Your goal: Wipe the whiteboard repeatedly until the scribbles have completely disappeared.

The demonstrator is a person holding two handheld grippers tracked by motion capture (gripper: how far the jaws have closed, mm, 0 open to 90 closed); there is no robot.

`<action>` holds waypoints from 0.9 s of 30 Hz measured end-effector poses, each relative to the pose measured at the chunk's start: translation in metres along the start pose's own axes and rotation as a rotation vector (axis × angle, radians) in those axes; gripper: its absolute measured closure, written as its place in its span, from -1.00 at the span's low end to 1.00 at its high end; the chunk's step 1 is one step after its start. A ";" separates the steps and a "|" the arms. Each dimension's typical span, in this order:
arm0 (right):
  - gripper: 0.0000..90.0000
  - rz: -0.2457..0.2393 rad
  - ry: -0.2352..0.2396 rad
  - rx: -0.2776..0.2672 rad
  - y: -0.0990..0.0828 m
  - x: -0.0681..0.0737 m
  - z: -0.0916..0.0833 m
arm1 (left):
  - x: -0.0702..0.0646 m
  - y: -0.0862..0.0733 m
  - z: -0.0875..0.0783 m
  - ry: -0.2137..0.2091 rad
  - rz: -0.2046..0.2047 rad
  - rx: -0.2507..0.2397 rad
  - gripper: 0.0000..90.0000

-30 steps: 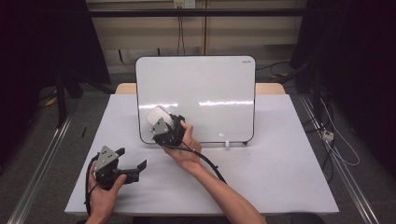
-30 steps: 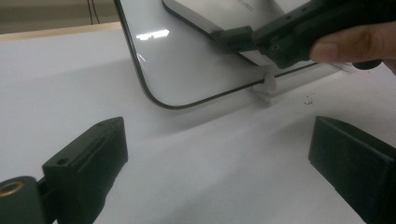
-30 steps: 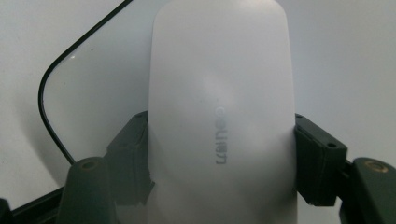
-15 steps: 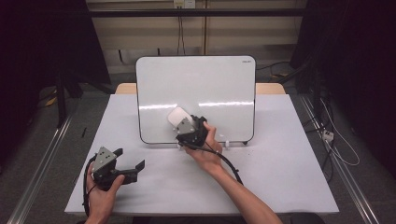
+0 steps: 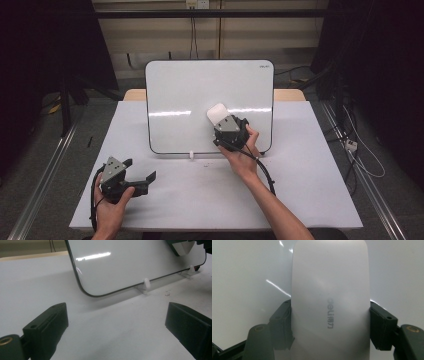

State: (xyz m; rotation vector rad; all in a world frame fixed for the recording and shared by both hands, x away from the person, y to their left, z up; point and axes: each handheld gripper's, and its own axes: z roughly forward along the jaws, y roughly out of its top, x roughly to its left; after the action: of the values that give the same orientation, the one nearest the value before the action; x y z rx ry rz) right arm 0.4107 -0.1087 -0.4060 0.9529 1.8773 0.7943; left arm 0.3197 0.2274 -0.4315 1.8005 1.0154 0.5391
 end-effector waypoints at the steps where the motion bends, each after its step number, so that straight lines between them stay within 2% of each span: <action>1: -0.30 0.013 0.003 -0.003 -0.001 0.001 0.000 | 0.000 0.000 0.000 0.000 0.000 0.000 -0.89; 3: -0.30 0.009 0.001 -0.006 -0.004 0.005 -0.001 | 0.000 0.000 0.000 -0.002 0.005 0.004 -0.89; 10: -0.30 -0.050 0.025 -0.003 -0.018 0.030 -0.005 | -0.001 0.000 0.001 -0.007 0.015 0.008 -0.89; 16: -0.30 -0.034 0.023 -0.009 -0.019 0.038 -0.005 | -0.002 0.001 0.003 -0.004 0.003 0.005 -0.89; 17: -0.30 -0.051 0.025 -0.012 -0.017 0.042 -0.004 | -0.002 0.001 0.003 -0.004 0.012 0.008 -0.89; 21: -0.30 -0.041 0.041 -0.005 -0.011 0.045 -0.002 | -0.002 0.001 0.004 -0.007 0.011 0.015 -0.89; 26: -0.30 -0.048 0.051 -0.016 0.005 0.051 0.005 | -0.002 0.001 0.003 -0.007 0.003 0.005 -0.89; 27: -0.30 -0.051 0.055 -0.019 0.011 0.054 0.007 | 0.000 0.001 0.002 -0.007 0.012 0.011 -0.89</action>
State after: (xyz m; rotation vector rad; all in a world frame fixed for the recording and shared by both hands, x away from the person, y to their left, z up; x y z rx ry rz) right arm 0.4026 -0.0562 -0.4216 0.8762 1.9298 0.8141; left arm 0.3212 0.2262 -0.4317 1.8179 1.0049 0.5354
